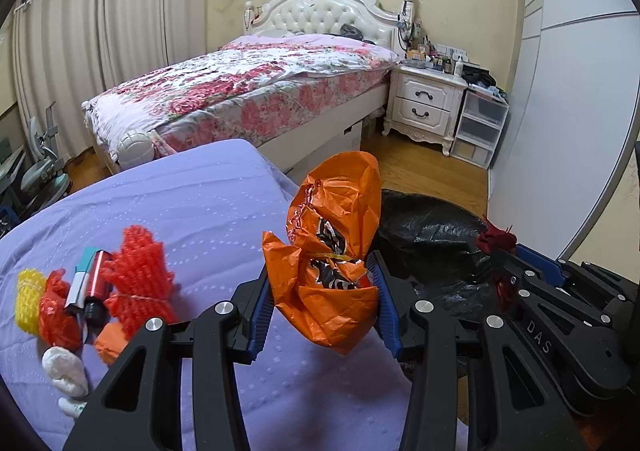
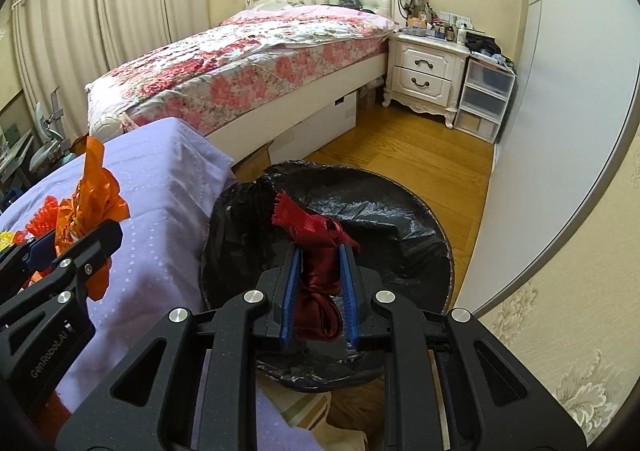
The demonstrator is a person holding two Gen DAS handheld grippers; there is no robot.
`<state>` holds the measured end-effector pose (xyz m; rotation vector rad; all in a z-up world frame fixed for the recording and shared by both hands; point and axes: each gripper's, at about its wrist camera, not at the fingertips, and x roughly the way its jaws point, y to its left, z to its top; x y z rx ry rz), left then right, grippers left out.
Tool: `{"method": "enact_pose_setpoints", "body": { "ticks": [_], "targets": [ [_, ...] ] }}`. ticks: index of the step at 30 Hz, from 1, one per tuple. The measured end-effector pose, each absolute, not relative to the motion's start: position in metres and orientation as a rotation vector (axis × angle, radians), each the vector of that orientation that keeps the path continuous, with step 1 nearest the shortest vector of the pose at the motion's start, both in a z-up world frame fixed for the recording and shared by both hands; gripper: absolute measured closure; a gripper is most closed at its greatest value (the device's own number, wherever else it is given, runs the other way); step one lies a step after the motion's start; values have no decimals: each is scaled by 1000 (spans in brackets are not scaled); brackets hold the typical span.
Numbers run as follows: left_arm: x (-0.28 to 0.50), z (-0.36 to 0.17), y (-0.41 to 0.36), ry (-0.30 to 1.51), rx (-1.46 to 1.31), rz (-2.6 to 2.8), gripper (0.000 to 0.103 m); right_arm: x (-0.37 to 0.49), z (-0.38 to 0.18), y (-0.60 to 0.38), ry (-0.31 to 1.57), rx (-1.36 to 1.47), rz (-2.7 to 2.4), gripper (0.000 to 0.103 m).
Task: Collect trash
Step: 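Carry the orange bag and red ribbon over the black bin and open both grippers, then move both open grippers back over the trash on the bed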
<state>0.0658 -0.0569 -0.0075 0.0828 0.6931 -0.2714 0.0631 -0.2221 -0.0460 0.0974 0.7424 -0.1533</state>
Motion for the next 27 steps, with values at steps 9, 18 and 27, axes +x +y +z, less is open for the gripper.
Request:
{"method": "enact_pose_setpoints", "body": {
  "ticks": [9, 18, 27],
  "targets": [
    [80, -14, -78, 700, 130, -293, 58, 78, -53, -234, 750, 131, -177, 84],
    [84, -18, -78, 705, 135, -266, 30, 77, -53, -248, 724, 158, -230, 68],
    [78, -12, -66, 701, 118, -228, 27, 72, -47, -250, 708, 163, -250, 59]
  ]
}}
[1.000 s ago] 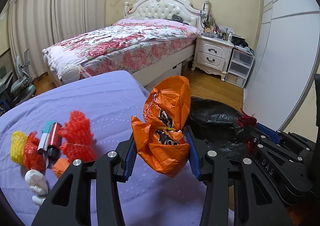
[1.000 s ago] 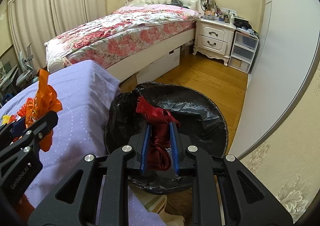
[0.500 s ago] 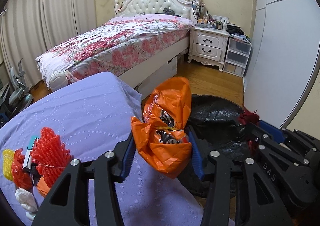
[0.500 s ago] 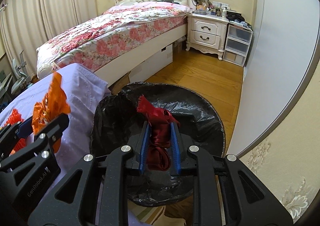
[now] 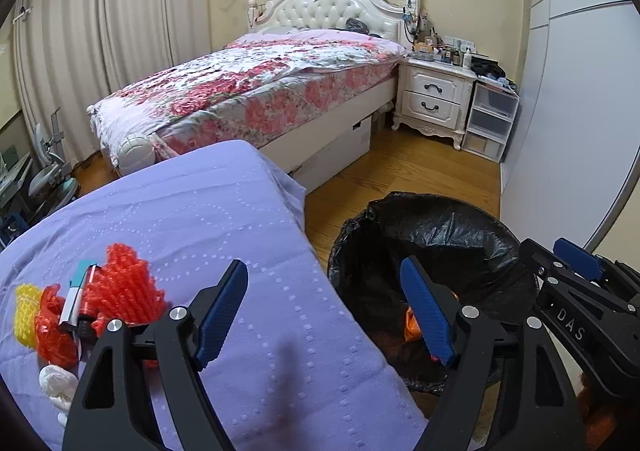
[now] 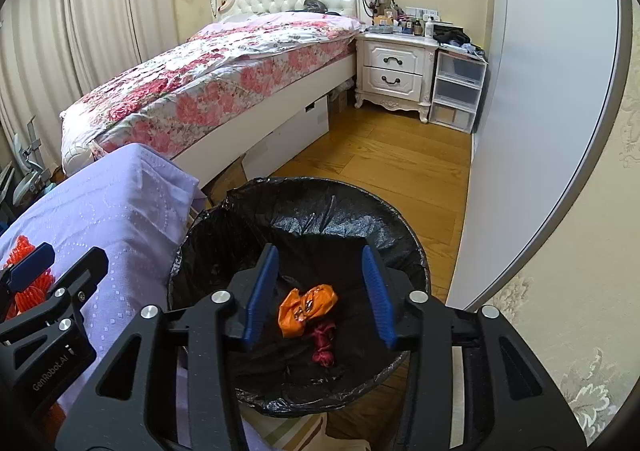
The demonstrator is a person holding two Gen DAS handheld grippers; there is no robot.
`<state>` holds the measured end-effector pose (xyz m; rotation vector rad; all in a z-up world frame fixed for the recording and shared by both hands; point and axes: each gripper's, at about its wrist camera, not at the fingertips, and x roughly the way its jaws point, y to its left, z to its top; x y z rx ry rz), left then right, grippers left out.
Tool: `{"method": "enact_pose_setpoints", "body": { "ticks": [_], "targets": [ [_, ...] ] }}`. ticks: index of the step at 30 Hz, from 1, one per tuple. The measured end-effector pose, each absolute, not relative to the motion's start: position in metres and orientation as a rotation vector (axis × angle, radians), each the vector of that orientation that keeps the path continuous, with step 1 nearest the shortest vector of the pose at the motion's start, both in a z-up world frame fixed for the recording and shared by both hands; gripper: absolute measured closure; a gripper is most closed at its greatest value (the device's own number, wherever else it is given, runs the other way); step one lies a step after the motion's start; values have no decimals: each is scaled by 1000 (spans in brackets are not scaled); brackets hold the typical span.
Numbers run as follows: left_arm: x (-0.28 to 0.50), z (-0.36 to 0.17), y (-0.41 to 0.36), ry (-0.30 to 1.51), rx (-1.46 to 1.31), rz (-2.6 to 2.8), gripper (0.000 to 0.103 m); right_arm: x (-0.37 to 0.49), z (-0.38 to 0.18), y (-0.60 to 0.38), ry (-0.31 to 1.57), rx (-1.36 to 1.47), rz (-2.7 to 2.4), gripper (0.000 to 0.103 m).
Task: Collect trash
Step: 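Move both open grippers back over the trash on the bed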
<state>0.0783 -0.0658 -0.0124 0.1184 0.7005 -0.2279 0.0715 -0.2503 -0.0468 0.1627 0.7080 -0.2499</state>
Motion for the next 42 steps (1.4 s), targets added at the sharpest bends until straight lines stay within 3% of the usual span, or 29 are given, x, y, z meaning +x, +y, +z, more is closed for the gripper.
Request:
{"method": "enact_pose_setpoints", "body": {
  "ticks": [7, 20, 22, 42],
  "targets": [
    [65, -5, -42, 697, 109, -166, 26, 64, -40, -239, 699, 164, -227, 51],
    [39, 16, 45, 679, 22, -13, 25, 58, -29, -166, 704, 111, -71, 47],
    [35, 17, 61, 678, 8, 20, 25, 58, -28, -152, 704, 97, -40, 41],
    [16, 2, 197, 721, -122, 308, 25, 70, -18, -29, 716, -9, 213, 38]
  ]
}}
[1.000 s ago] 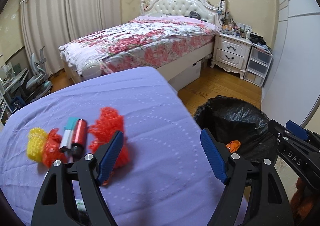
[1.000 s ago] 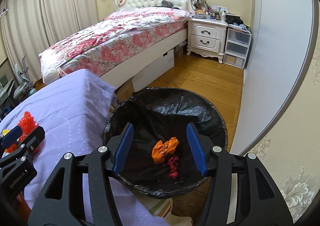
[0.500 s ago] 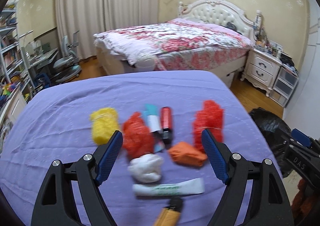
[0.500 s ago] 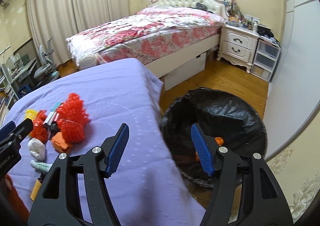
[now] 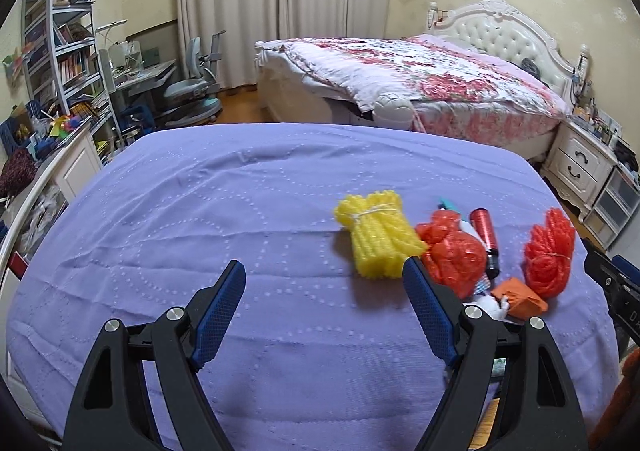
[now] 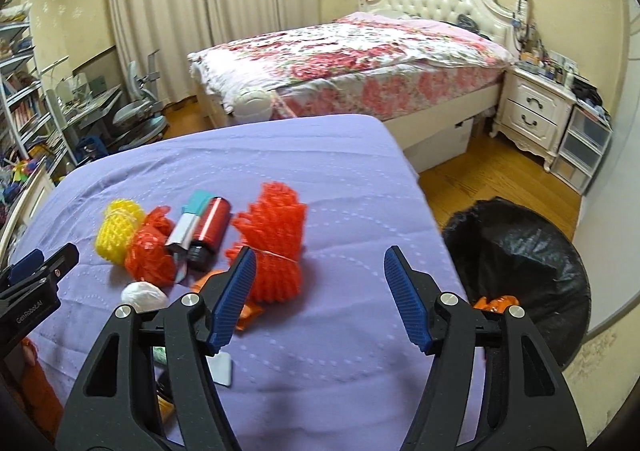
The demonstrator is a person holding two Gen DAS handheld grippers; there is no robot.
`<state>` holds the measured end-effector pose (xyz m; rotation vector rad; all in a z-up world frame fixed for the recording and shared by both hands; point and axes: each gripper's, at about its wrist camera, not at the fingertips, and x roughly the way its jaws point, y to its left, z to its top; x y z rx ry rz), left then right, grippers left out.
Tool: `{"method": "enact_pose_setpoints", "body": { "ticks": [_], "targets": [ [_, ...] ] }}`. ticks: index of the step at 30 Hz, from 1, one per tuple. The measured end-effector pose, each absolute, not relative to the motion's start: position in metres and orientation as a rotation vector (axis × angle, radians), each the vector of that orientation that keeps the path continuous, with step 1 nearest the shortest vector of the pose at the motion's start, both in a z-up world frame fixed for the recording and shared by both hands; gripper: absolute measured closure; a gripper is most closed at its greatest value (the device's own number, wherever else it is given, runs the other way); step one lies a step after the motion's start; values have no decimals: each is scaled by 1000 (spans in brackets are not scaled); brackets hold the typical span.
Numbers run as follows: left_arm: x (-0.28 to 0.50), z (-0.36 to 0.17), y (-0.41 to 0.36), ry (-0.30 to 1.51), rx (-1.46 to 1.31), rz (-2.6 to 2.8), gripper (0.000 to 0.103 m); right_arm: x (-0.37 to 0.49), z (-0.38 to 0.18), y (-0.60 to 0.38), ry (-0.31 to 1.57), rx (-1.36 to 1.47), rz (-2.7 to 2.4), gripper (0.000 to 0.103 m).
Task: Collect trash
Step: 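Move both open grippers back over the trash on the bed, then grasp the orange-red foam mesh net with the right gripper while the left grasps the yellow foam net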
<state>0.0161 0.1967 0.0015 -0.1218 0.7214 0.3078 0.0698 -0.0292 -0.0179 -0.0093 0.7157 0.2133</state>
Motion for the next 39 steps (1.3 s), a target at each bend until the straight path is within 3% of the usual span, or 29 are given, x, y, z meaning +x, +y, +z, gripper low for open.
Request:
{"method": "enact_pose_setpoints", "body": {
  "ticks": [11, 14, 15, 39],
  "targets": [
    [14, -9, 208, 745, -124, 301, 24, 95, -39, 5, 793, -44, 248, 38],
    [17, -8, 207, 744, -126, 293, 24, 99, -43, 6, 810, -42, 267, 50],
    [18, -8, 207, 743, -129, 289, 23, 100, -43, 6, 814, -40, 278, 58],
    [66, -28, 201, 818, -125, 241, 21, 115, -45, -17, 797, -43, 207, 60]
  ]
}}
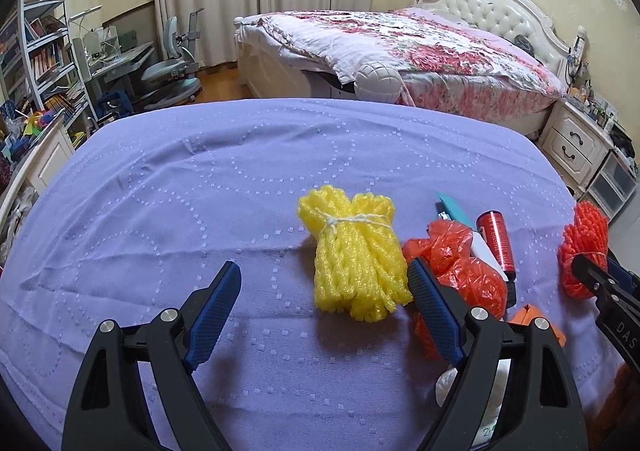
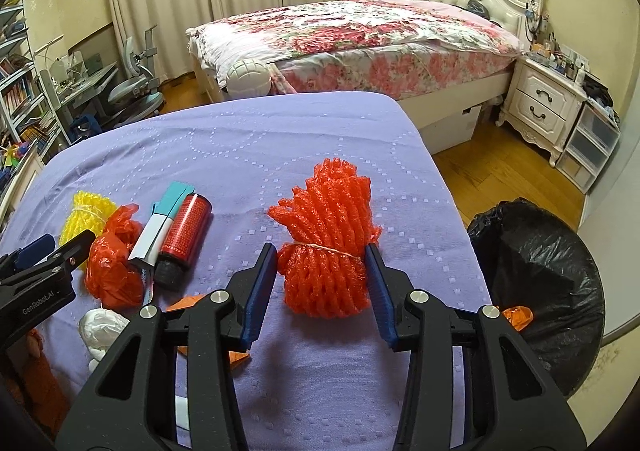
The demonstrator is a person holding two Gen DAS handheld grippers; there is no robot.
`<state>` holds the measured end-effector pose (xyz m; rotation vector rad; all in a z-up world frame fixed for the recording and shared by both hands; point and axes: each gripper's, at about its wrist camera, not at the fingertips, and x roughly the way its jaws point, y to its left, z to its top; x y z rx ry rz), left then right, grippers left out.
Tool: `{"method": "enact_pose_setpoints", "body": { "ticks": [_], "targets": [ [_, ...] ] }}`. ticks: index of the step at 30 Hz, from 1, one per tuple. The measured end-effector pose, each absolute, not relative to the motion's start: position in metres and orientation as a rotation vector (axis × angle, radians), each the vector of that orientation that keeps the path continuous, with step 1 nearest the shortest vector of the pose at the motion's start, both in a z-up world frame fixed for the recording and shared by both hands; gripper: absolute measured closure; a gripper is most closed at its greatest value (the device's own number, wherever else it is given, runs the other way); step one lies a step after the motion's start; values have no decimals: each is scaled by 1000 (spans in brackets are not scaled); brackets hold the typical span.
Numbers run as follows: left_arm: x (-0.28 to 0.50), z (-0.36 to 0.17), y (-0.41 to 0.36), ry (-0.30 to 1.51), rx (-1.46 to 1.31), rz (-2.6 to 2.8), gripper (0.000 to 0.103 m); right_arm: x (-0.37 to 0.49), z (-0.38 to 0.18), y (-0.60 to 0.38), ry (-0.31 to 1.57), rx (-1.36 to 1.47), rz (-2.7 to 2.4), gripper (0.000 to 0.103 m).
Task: Collect trash
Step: 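Grasp the orange-red foam mesh net with the right gripper while the left grasps the yellow foam net, then carry both foam nets over the black bin and open both grippers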
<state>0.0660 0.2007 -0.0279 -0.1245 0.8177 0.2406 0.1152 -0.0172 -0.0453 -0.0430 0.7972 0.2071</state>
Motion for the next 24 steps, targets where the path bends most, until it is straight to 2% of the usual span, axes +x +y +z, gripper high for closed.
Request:
{"method": "enact_pose_setpoints", "body": {
  "ticks": [2, 3, 5, 11, 24],
  "targets": [
    [65, -28, 201, 814, -123, 223, 36, 114, -45, -16, 797, -42, 208, 60],
    [64, -29, 201, 818, -126, 213, 40, 114, -45, -16, 797, -43, 208, 60],
    [66, -31, 202, 828, -144, 187, 57, 114, -45, -16, 797, -42, 208, 60],
    [59, -30, 204, 811, -147, 180, 62, 111, -45, -16, 795, -36, 209, 60],
    [22, -5, 197, 736, -144, 172, 62, 82, -33, -28, 757, -22, 217, 61]
  ]
}}
